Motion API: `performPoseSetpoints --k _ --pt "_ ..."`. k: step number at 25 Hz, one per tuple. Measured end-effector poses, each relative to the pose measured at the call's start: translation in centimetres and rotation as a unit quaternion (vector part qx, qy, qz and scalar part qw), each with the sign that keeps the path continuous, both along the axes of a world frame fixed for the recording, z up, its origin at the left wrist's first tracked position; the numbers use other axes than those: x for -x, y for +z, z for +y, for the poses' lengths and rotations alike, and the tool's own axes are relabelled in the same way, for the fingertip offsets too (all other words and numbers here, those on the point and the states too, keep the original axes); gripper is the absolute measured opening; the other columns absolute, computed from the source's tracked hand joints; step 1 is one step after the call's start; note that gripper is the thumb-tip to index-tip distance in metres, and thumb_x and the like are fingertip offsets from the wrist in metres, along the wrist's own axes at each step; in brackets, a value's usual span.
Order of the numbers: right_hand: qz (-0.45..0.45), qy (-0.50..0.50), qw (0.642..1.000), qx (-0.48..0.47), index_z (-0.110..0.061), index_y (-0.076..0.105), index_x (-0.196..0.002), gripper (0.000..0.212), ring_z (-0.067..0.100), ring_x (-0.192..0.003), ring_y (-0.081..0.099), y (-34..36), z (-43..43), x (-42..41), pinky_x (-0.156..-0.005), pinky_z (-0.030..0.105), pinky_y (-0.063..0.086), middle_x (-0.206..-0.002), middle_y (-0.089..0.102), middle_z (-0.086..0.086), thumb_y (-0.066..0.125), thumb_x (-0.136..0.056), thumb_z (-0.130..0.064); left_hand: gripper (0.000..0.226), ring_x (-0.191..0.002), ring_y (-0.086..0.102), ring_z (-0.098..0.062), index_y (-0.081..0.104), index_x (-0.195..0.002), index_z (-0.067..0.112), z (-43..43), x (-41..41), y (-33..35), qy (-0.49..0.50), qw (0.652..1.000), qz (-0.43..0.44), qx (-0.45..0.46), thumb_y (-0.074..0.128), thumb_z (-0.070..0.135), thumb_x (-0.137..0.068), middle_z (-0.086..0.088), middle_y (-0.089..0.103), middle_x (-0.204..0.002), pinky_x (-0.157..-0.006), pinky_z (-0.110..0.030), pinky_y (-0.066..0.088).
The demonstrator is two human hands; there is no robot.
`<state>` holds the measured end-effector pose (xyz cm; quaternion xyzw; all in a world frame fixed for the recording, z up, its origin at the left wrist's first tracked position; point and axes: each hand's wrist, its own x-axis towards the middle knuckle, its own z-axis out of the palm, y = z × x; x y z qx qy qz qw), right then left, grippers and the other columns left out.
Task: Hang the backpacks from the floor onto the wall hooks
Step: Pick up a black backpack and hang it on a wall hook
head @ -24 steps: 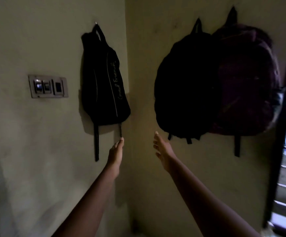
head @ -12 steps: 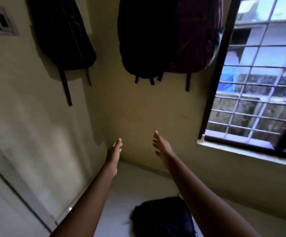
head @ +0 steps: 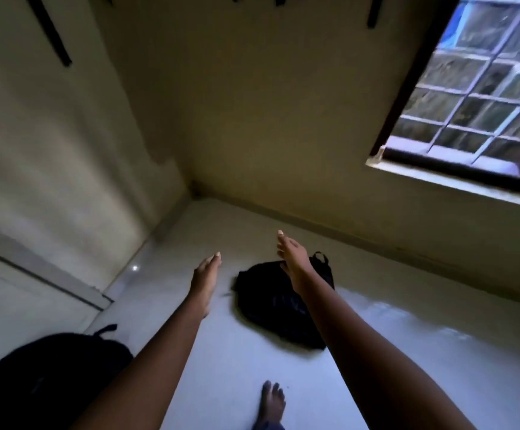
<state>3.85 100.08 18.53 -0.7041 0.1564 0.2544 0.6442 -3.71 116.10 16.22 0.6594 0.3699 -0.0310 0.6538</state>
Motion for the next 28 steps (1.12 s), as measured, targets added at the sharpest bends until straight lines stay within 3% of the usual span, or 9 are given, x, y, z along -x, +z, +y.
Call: performPoseSetpoints --k 4,8,11,12,15,18,21,24,28 --pt "0.066 0.025 0.997 0.036 -0.012 0.057 -0.124 0.048 0.025 -0.122 0.052 -11.2 2.6 -3.1 -0.107 0.040 0.037 -0.130 0.058 0.008 0.051 -0.090 -0.045 0.040 -0.128 0.048 -0.026 0.050 -0.131 0.009 1.1 -2.3 -9.6 0.017 0.998 0.062 0.001 0.044 0.027 -0.095 -0.011 0.052 -0.138 -0.107 -0.037 0.034" --pt "0.083 0.097 0.984 0.122 -0.012 0.059 -0.122 0.044 0.018 -0.102 0.059 -23.9 4.8 -5.1 -0.098 0.032 0.042 -0.102 0.066 0.001 0.051 -0.091 -0.041 0.038 -0.127 0.048 -0.024 0.053 -0.128 0.012 2.2 -4.7 -21.6 0.024 0.992 0.124 0.020 0.046 0.027 -0.094 -0.009 0.054 -0.137 -0.106 -0.036 0.034" --pt "0.036 0.223 0.943 0.244 -0.010 0.062 -0.100 0.027 0.031 -0.111 0.059 -35.4 6.1 -7.1 -0.082 0.029 0.041 -0.114 0.067 0.015 0.046 -0.094 -0.032 0.038 -0.126 0.048 -0.024 0.053 -0.128 0.012 3.5 -7.0 -33.1 0.008 0.987 0.163 0.013 0.046 0.029 -0.094 -0.008 0.054 -0.136 -0.103 -0.034 0.035" --pt "0.014 0.262 0.925 0.275 -0.010 0.061 -0.102 0.026 0.033 -0.114 0.057 -40.1 6.9 -7.9 -0.082 0.030 0.040 -0.117 0.065 0.016 0.047 -0.094 -0.030 0.038 -0.126 0.049 -0.025 0.053 -0.128 0.012 4.0 -7.7 -37.8 0.005 0.985 0.172 0.012 0.046 0.029 -0.094 -0.009 0.055 -0.136 -0.103 -0.033 0.035" --pt "-0.030 0.340 0.886 0.314 -0.009 0.049 -0.131 0.046 0.031 -0.128 0.046 -50.4 8.8 -9.7 -0.103 0.032 0.036 -0.136 0.051 0.016 0.056 -0.089 -0.028 0.038 -0.125 0.050 -0.024 0.053 -0.127 0.010 5.2 -8.9 -47.9 -0.005 0.982 0.186 0.006 0.047 0.028 -0.094 -0.009 0.055 -0.135 -0.100 -0.030 0.036" --pt "-0.035 0.414 0.822 0.389 -0.014 0.033 -0.141 0.066 0.029 -0.140 0.027 -58.5 10.1 -10.8 -0.117 0.045 0.019 -0.150 0.034 0.013 0.060 -0.085 -0.036 0.034 -0.123 0.052 -0.023 0.056 -0.123 0.008 5.6 -9.0 -54.7 -0.011 0.983 0.185 0.005 0.048 0.023 -0.094 -0.010 0.058 -0.131 -0.095 -0.026 0.037" --pt "0.000 0.433 0.780 0.451 -0.014 0.038 -0.137 0.057 0.031 -0.134 0.035 -60.6 9.1 -10.0 -0.114 0.049 0.020 -0.143 0.044 0.014 0.052 -0.088 -0.041 0.032 -0.121 0.054 -0.024 0.058 -0.122 0.011 5.5 -8.2 -56.5 -0.009 0.979 0.203 0.023 0.050 0.024 -0.093 -0.011 0.059 -0.130 -0.094 -0.027 0.038" --pt "-0.023 0.421 0.823 0.382 -0.020 0.051 -0.127 0.041 0.031 -0.120 0.051 -57.3 8.4 -8.2 -0.097 0.039 0.040 -0.130 0.057 0.013 0.045 -0.092 -0.041 0.035 -0.123 0.052 -0.024 0.055 -0.125 0.012 5.2 -7.5 -54.2 0.003 0.976 0.215 0.044 0.050 0.025 -0.093 -0.010 0.057 -0.132 -0.094 -0.029 0.038" --pt "-0.063 0.383 0.852 0.350 -0.021 0.053 -0.127 0.039 0.031 -0.114 0.055 -48.1 7.2 -7.4 -0.091 0.037 0.046 -0.128 0.056 0.011 0.046 -0.094 -0.038 0.040 -0.127 0.048 -0.025 0.049 -0.131 0.012 3.7 -8.5 -46.0 0.032 0.971 0.222 0.080 0.047 0.028 -0.094 -0.009 0.052 -0.139 -0.099 -0.034 0.036"
